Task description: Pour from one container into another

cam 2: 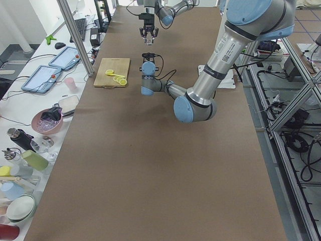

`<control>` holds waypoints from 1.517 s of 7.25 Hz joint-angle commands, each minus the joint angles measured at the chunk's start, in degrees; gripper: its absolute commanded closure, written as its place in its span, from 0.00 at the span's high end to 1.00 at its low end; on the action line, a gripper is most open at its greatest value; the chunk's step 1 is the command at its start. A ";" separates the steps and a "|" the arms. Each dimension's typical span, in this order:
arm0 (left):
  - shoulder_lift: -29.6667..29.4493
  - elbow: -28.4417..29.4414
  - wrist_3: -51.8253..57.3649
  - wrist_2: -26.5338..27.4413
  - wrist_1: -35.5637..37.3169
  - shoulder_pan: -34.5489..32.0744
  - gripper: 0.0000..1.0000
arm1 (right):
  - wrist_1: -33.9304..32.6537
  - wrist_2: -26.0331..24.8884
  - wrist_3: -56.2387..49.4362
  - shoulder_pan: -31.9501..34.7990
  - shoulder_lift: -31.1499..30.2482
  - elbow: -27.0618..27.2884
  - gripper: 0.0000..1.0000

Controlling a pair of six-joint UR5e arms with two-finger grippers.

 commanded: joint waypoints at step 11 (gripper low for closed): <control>-7.59 3.53 2.85 3.07 3.83 1.85 0.00 | -18.47 -1.36 -9.04 -0.06 1.18 4.17 0.00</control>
